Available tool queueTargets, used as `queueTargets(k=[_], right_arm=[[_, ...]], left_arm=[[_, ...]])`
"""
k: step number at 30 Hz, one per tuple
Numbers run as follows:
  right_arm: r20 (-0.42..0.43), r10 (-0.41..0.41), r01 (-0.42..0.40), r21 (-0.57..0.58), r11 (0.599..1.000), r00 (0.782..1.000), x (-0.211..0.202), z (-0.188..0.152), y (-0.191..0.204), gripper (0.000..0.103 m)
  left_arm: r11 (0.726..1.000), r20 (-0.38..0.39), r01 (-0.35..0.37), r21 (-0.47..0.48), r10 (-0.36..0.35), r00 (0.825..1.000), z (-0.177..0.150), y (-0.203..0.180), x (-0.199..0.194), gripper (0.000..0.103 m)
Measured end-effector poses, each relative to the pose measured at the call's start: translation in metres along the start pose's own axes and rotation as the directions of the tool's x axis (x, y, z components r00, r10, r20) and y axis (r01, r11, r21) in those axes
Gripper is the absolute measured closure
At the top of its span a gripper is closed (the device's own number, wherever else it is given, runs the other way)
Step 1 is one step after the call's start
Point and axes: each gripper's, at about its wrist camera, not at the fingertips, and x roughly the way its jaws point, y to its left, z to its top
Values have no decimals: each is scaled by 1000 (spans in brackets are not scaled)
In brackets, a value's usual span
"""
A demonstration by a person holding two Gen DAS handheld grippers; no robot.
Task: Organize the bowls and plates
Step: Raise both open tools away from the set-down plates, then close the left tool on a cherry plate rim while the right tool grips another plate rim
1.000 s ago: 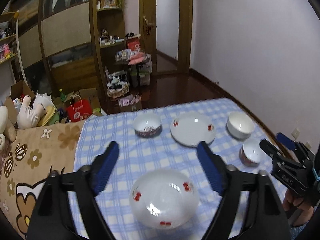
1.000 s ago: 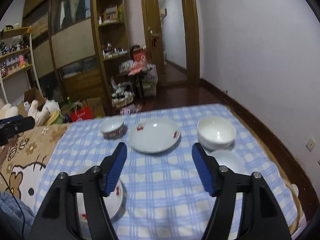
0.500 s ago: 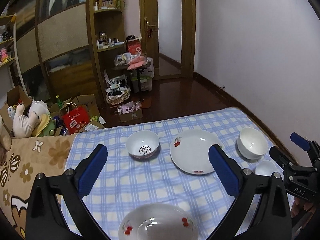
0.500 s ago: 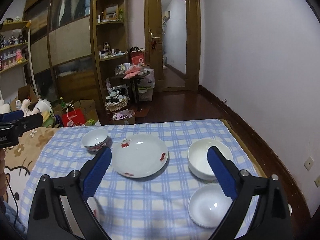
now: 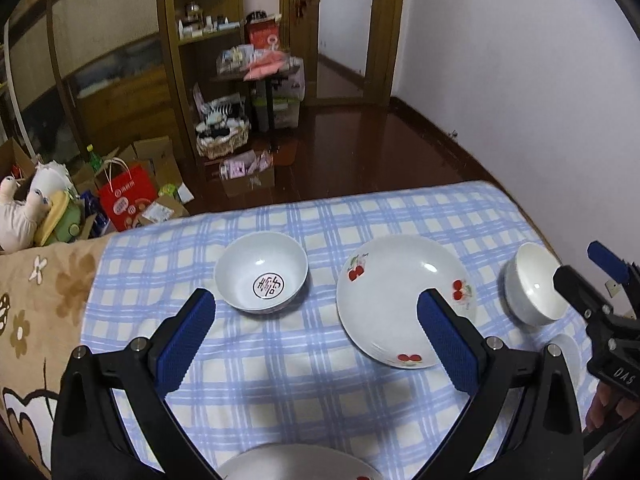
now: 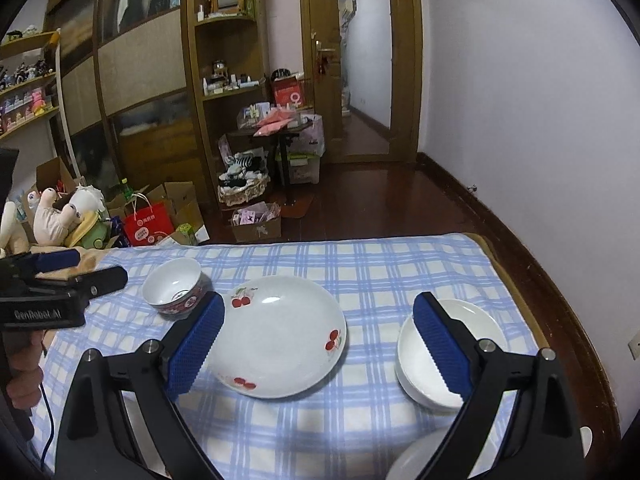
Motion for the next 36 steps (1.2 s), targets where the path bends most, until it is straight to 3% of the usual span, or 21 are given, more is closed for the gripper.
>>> queueTargets(k=[3,5,7,10,23,24,25,29,34,36], right_arm=[[-29,22,-22,3,1000,999,19,3,-4,6],[-67,30,-30,0,1000,997,36,6,-8,20],[-92,35,-35,1,999,995,48,6,-12,24],[-126,34,-35,-11,999,992,64,6,-15,37],[-264,63,-61,18,998,962,127,-20,-24,39],[-271,64,-61,19,998,960,129,-21,-24,39],[-281,67,-63,21,998,957,133,-23,-23,40],[-328,64,-65,7,998,943,146,-31,-22,63],[-361,66,-60,28,998,930,157,-40,-27,64],[-373,63,-56,29,998,926,161,-42,-27,70]], left_arm=[[1000,-37,2,-2,-2,999,0,0,20,3],[1000,-56,-5,-3,5,998,-1,0,32,3],[1000,-76,-7,-8,6,997,-3,-1,44,3],[1000,-101,-1,-6,1,995,-5,-4,59,3],[999,-190,-1,-49,-9,982,-21,-8,105,4],[999,-190,4,-52,-13,982,-22,-8,107,6],[999,-188,5,-51,-14,982,-23,-10,107,14],[999,-215,31,-43,-39,976,-26,-16,115,36],[998,-251,44,-51,-56,966,-34,-21,129,51],[996,-271,49,-71,-66,960,-36,-21,136,55]])
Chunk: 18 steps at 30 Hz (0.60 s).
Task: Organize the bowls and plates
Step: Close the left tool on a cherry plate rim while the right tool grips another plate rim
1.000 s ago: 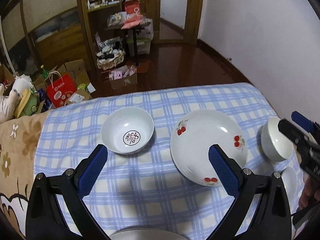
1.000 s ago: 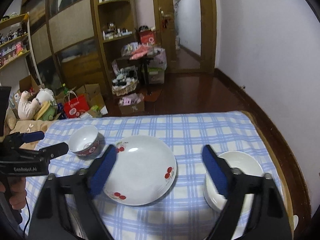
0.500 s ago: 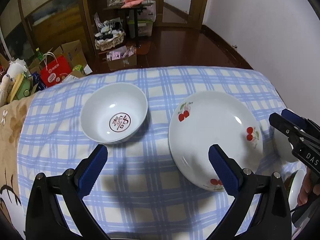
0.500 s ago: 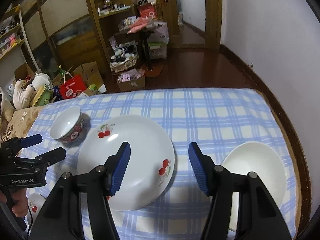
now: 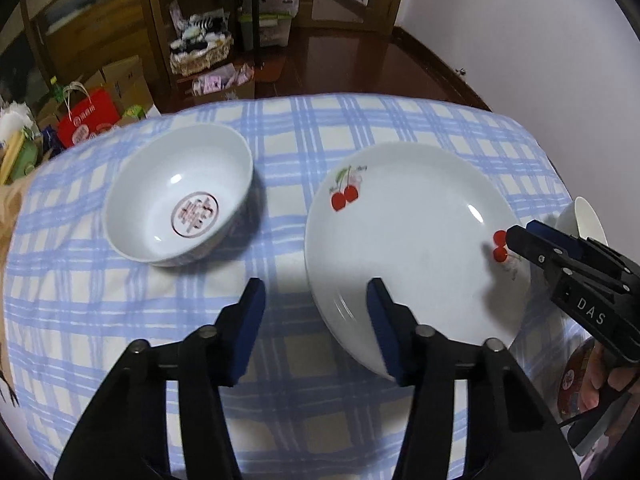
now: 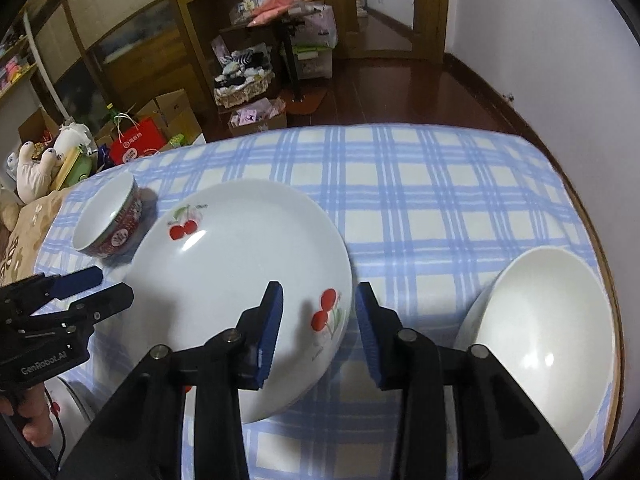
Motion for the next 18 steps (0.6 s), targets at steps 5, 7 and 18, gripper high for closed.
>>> queueTargets(k=[5,7,18], right_arm=[[-7,-27,27,-24,999,1000,6,3,1,74],[-23,-35,34,-37,999,999,10,5,1,77],[-47,-55,54,-13,998,997,11,8,-2,93]], left_arm=[[998,-37,53,-39,-55,998,2,0,14,76],[997,-44,62,-49,-64,997,2,0,18,80],[999,7,34,-19,-34,999,-8,-1,9,87]])
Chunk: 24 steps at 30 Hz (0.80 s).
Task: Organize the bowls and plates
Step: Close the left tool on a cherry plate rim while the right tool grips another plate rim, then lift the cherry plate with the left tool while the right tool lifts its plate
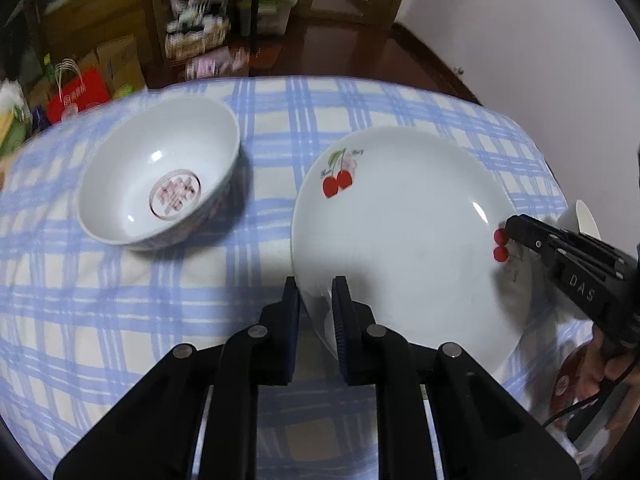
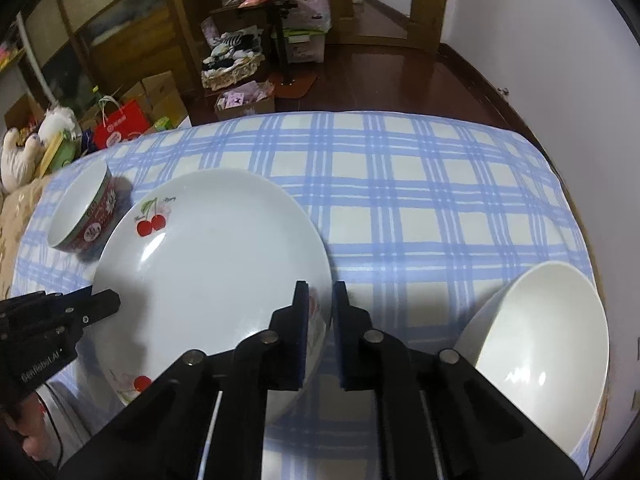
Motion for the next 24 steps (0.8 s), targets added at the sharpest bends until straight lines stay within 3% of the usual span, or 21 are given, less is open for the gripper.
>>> queueTargets(k=[10,18,24], right_arm=[[66,19,-19,0,1000,998,-26,-15,19,95],[137,80,-91,80,993,987,-64,-25,23,95],[193,106,-120,65,991,976,-102,-29,42,95]], left_arm=[[996,40,53,-78,-50,998,2,25,-37,88],[996,99,59,-60,-53,994,-3,28,-83,88],[998,139,42,-53,-34,990,-17,35,-124,88]])
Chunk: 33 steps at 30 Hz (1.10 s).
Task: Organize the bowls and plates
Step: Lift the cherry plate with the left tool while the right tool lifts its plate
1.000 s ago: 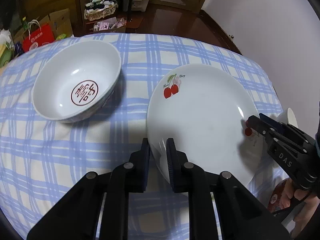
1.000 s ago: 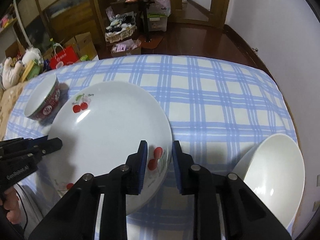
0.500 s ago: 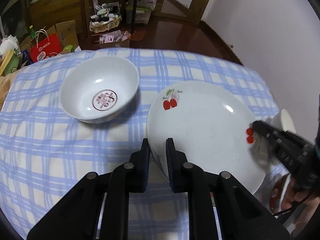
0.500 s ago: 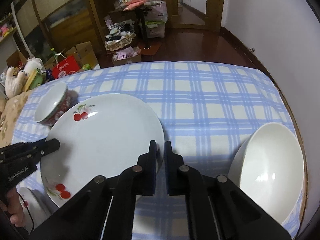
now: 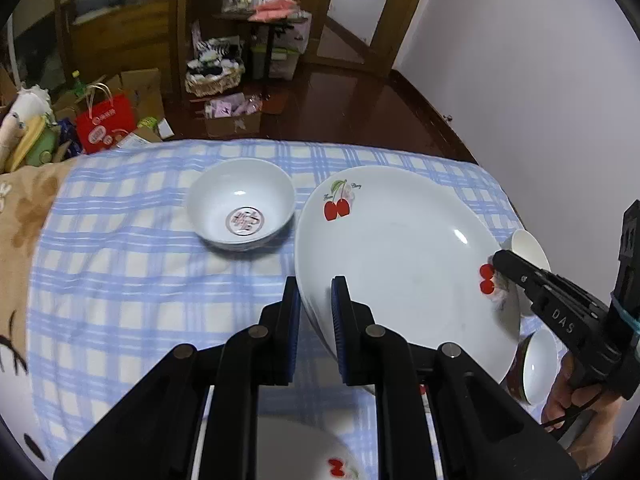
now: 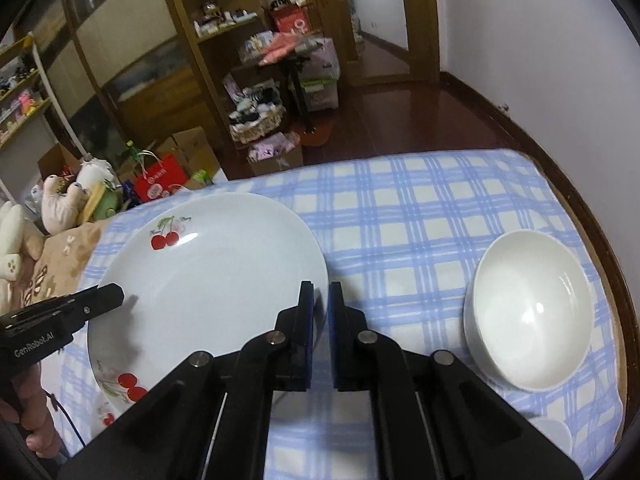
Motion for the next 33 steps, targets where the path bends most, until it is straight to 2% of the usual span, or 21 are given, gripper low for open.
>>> queueTargets(k=[7,17,28,33], right_arm=[[70,43,-41,-26,999,997,-46,-8,37,96],[116,100,-94,-54,994,988,-90,-40,90,96],[135,118,-107,-86,991,984,-119,-76,130,96],[146,92,-77,-105,991,985,-126,-90,142,96]], left_arm=[[1000,43,-7,-12,8,999,-22,19,-57,88],[999,101,-45,-26,47,994,-55,50,-131,88],[996,138,-54,-68,63,988,-95,78,-170,88],[996,179,-55,-70,67,982,-112,83,-175,88]])
